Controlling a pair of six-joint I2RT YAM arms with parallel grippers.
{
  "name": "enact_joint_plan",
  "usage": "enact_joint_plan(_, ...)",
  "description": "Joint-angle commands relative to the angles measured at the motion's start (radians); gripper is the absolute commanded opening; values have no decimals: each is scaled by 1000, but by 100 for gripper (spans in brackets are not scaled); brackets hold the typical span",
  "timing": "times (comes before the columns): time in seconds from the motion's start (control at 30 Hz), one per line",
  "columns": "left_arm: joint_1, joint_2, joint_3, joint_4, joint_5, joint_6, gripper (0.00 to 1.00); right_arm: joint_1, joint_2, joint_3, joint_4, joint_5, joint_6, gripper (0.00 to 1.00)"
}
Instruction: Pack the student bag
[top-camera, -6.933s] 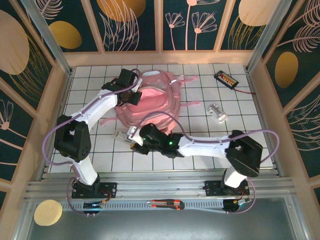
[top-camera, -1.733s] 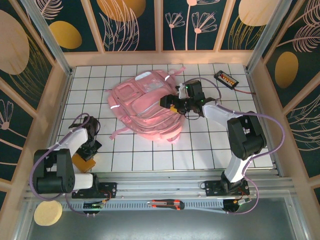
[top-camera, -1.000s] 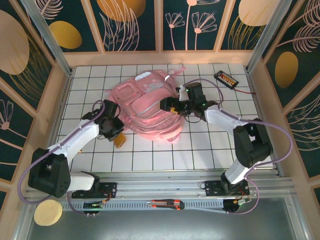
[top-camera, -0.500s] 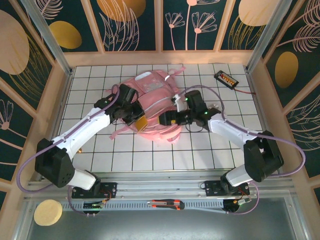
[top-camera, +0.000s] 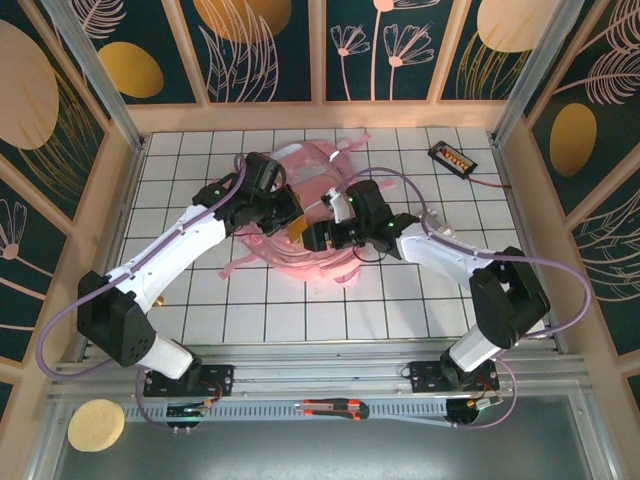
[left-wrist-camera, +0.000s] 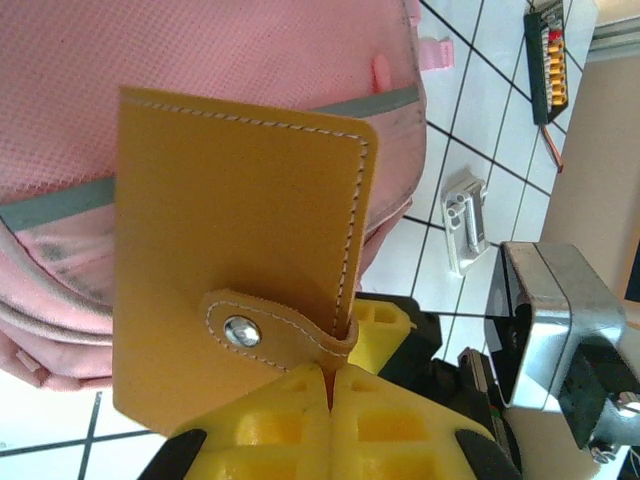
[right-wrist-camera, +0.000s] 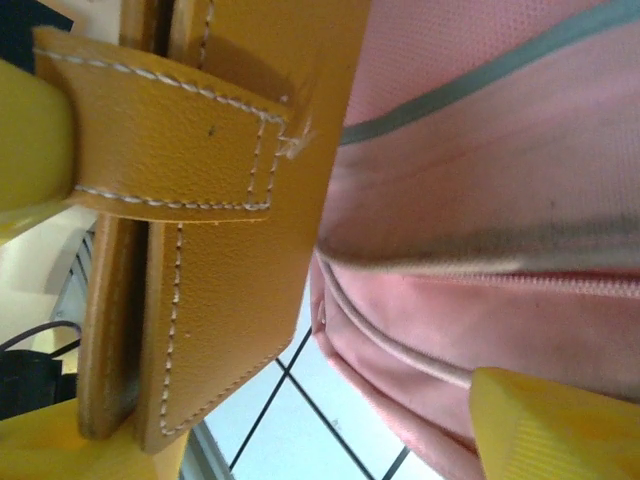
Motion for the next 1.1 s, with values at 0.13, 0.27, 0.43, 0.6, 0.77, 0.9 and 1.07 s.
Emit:
enact_joint_plan(0.13,-28,33,47,-11,52,24,0,1,47,83,52,74,5,61)
enact_joint_plan(0.27,-30,42,47,-4,45,22,0,-1,46,94,67,46,3,61)
enact_joint_plan(0.43,-28,54,46,16,32,17,0,8,2,65,64,-29,-41,75)
enact_joint_plan(0.6,-30,63,53,31,34,6,0,0,-13,52,54,-14,-50,76)
enact_joint_plan(0.77,-31,64,53,33,25,-2,0,4,-17,75,77,-94,-64,82)
enact_joint_plan(0.9,-31,62,48,45,28,-9,0,5,-21,61,84,-120,-71,88)
enact_joint_plan(1.07,-40,64,48,56,32,-16,0,4,10,94,40,-23,-74,78)
